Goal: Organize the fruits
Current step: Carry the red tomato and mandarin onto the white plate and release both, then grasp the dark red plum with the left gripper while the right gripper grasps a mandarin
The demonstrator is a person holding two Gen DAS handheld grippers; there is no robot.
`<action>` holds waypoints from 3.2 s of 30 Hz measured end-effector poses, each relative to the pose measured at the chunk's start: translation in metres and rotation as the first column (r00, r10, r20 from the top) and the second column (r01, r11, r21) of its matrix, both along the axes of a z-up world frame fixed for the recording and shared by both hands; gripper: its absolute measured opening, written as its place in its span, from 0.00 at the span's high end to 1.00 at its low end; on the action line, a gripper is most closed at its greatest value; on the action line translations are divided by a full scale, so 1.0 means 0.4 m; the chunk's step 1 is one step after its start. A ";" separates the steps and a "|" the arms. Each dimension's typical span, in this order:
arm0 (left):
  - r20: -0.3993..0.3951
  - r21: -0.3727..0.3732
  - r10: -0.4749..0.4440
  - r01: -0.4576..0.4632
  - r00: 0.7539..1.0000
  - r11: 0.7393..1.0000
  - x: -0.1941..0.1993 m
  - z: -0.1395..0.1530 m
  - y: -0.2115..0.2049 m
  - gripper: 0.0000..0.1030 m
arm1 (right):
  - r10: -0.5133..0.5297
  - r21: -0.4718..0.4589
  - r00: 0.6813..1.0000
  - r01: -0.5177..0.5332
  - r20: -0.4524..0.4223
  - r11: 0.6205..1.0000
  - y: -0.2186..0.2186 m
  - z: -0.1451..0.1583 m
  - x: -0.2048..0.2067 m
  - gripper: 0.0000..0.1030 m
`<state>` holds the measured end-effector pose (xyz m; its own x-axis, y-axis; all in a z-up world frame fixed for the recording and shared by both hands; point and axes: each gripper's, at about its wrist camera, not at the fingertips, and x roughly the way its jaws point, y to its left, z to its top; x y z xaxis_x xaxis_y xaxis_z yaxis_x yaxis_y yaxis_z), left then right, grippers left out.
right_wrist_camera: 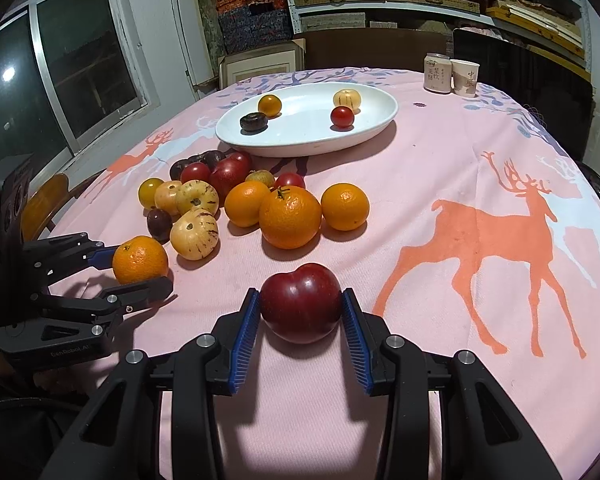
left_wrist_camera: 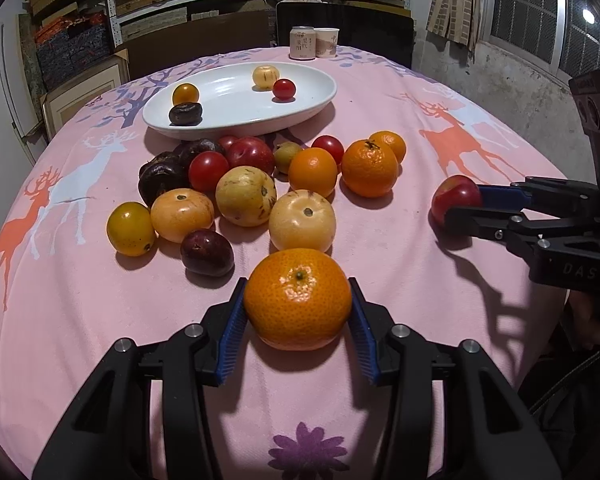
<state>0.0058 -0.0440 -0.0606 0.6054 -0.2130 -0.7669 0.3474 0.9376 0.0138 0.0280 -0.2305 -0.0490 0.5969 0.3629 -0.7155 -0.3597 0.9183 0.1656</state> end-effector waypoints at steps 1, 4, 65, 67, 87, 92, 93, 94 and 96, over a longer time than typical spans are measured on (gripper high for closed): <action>0.001 0.000 0.000 0.000 1.000 1.000 0.000 0.000 0.000 0.55 | -0.001 0.001 1.000 0.001 0.001 1.000 0.000 0.001 -0.001 0.59; 0.004 -0.003 0.003 -0.003 1.000 1.000 -0.001 0.005 0.004 0.55 | -0.001 0.002 1.000 0.001 0.002 1.000 -0.002 0.003 -0.001 0.59; -0.039 -0.005 0.048 -0.048 0.998 0.999 0.093 0.028 0.092 0.30 | 0.105 -0.020 0.994 -0.105 0.007 0.994 0.087 0.014 0.106 0.52; -0.045 0.004 0.050 -0.050 0.998 0.999 0.087 0.016 0.087 0.30 | 0.090 -0.032 0.996 -0.089 0.009 0.996 0.094 0.011 0.114 0.53; -0.034 0.013 0.113 -0.113 0.993 0.994 0.125 -0.005 0.109 0.47 | 0.033 0.016 0.997 -0.032 -0.068 0.999 0.082 -0.021 0.200 0.57; -0.023 0.018 0.074 -0.073 0.997 0.997 0.121 -0.016 0.086 0.65 | 0.029 0.027 0.997 -0.028 -0.070 0.999 0.078 -0.022 0.203 0.57; -0.017 0.010 0.073 -0.073 0.997 0.997 0.122 -0.017 0.087 0.66 | 0.029 0.028 0.997 -0.027 -0.071 0.999 0.077 -0.022 0.204 0.57; -0.018 -0.004 0.079 -0.079 0.997 0.997 0.123 -0.016 0.092 0.70 | 0.029 0.029 0.997 -0.027 -0.070 0.999 0.078 -0.022 0.203 0.57; -0.026 -0.041 0.082 -0.083 0.996 0.996 0.125 -0.014 0.104 0.70 | 0.030 0.033 0.997 -0.028 -0.067 0.999 0.077 -0.021 0.201 0.57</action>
<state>0.0558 -0.0025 -0.0663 0.6032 -0.1955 -0.7733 0.2688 0.9626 -0.0336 0.1084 -0.1998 -0.0575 0.5369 0.4031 -0.7412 -0.3733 0.9013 0.2197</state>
